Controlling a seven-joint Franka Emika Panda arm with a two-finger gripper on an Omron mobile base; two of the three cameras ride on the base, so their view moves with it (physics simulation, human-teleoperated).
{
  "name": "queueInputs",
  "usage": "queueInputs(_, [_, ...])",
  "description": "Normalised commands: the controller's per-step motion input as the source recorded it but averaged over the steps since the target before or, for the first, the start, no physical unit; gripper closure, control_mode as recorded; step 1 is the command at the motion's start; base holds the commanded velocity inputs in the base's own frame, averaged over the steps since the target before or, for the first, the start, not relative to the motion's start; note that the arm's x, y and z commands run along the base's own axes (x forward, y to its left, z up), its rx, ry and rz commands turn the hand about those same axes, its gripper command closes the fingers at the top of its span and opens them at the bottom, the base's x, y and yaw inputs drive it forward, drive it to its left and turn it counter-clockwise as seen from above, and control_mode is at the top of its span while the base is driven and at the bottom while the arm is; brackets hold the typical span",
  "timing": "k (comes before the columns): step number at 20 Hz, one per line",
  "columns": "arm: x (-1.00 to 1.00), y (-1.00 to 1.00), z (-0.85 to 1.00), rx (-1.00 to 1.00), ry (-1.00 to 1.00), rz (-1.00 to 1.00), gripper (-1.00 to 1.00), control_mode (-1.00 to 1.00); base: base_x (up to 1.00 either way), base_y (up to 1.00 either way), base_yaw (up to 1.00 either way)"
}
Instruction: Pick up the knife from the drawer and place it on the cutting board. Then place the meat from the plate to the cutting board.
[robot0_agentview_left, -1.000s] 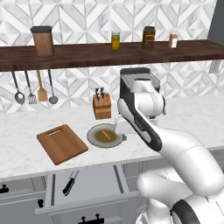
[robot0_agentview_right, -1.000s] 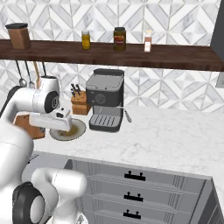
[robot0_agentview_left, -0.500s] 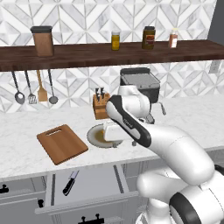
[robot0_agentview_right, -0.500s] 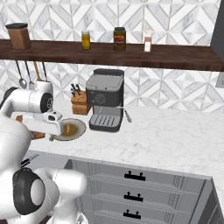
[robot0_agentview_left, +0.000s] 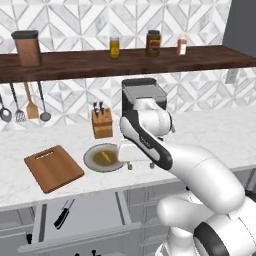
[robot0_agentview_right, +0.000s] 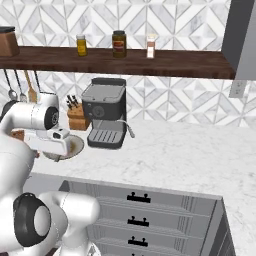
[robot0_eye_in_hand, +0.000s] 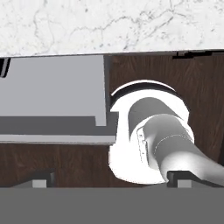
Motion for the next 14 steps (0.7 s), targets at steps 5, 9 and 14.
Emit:
queueInputs(5, [0.0,0.0,0.0,0.0,0.0,0.0,-1.0,1.0,-0.2,-0.36,-0.07])
queueInputs(9, [-0.28,0.65,0.0,-0.04,-0.01,0.0,-1.0,-1.0,-0.1,0.13,0.0])
queueInputs(14, [-0.16,1.0,0.0,-0.08,0.0,0.0,-1.0,-1.0,0.0,0.0,0.0])
